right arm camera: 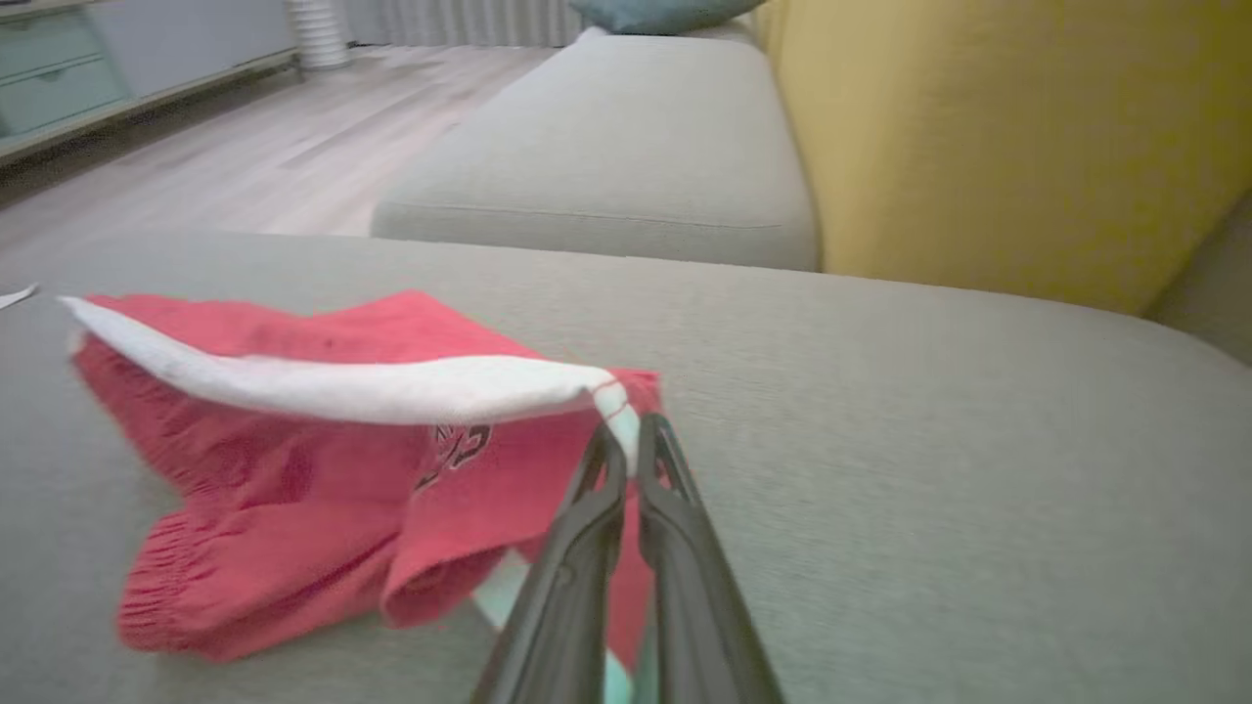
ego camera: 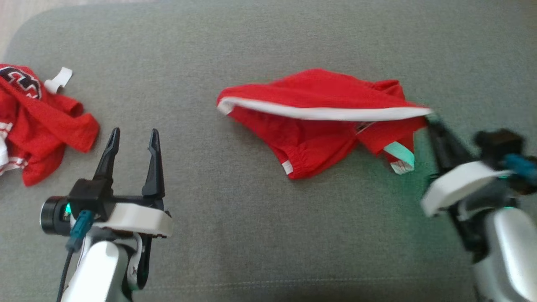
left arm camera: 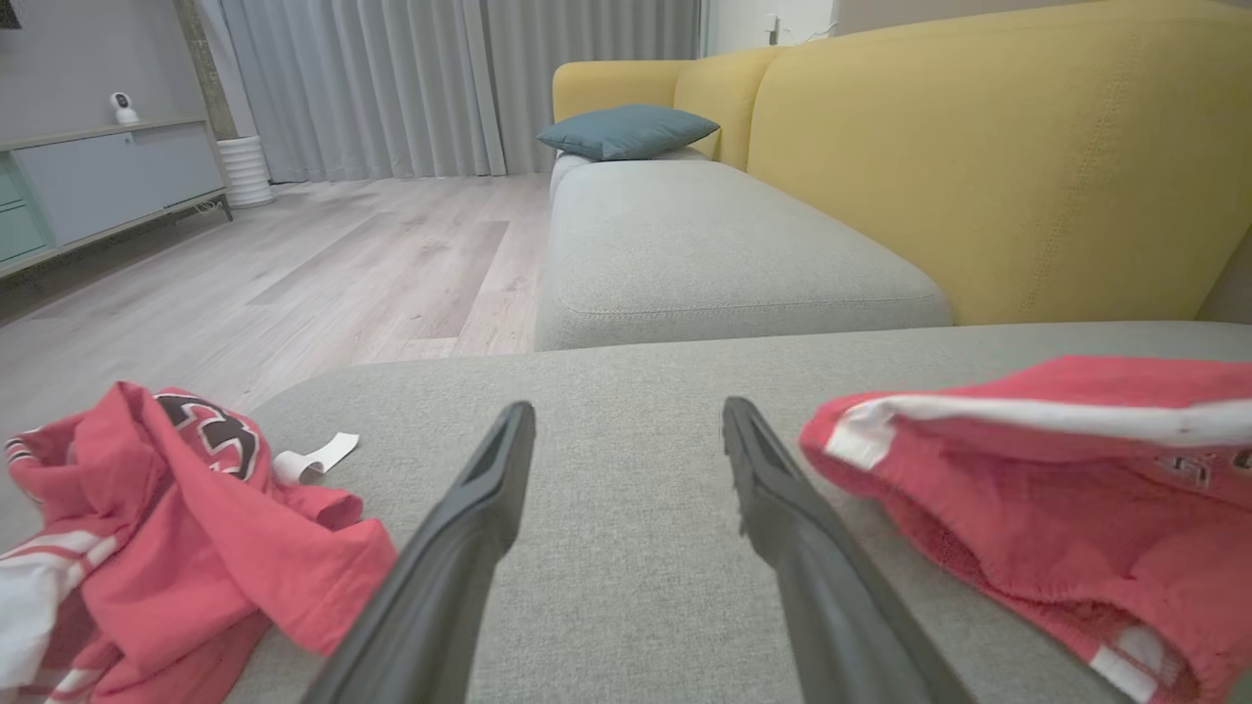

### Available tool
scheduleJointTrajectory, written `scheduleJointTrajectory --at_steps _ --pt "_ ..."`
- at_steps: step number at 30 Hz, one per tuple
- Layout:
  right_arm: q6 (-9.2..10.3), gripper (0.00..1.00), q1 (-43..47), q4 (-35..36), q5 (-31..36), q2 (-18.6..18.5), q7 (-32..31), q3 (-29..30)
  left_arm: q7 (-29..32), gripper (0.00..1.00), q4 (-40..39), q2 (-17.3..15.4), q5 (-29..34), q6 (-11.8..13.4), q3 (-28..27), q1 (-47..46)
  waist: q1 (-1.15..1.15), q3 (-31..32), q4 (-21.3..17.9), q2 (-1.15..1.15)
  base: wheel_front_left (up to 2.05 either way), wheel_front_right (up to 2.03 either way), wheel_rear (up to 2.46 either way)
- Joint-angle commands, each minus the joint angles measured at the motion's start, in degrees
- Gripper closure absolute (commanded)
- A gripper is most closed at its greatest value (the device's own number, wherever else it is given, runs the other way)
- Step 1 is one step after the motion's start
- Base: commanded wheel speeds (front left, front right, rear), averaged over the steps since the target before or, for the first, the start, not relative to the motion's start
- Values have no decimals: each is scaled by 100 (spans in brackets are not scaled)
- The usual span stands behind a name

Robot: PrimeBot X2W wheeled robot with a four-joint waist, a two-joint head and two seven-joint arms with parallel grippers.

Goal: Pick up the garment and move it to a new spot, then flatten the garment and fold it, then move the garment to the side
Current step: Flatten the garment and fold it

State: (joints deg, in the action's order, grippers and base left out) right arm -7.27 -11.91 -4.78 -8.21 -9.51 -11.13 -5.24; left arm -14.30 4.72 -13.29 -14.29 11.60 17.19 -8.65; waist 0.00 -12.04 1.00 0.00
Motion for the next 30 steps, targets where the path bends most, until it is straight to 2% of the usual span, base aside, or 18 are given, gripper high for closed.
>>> scheduleJointTrajectory --at_steps 1,6,12,13,14,21,30 --pt "-22 100 -38 245 37 19 -19 29 -63 0 -216 -147 3 31 -257 -199 0 -17 -29 0 0 0 0" --pt "-22 100 105 183 98 98 -135 777 -55 0 -252 -169 1 26 -230 -242 0 -100 -107 0 0 0 0" --pt "-22 100 107 -376 13 164 -9 1038 -40 0 -270 -194 -2 37 -212 -293 0 -192 -192 0 0 0 0" --pt "-22 15 96 -435 -18 192 45 1025 -40 0 -271 -200 -4 43 -214 -293 0 -195 -212 0 0 0 0" --pt "-22 0 92 -521 -29 214 155 987 -38 0 -272 -208 -9 52 -211 -289 0 -191 -243 0 0 0 0" --pt "-22 0 419 -351 -55 287 371 867 -17 0 -276 -219 -36 74 -179 -241 0 -74 -328 0 0 0 0" --pt "-22 0 832 550 -95 452 723 704 3 0 -312 -241 -96 132 -174 -56 0 174 -371 0 0 0 0"
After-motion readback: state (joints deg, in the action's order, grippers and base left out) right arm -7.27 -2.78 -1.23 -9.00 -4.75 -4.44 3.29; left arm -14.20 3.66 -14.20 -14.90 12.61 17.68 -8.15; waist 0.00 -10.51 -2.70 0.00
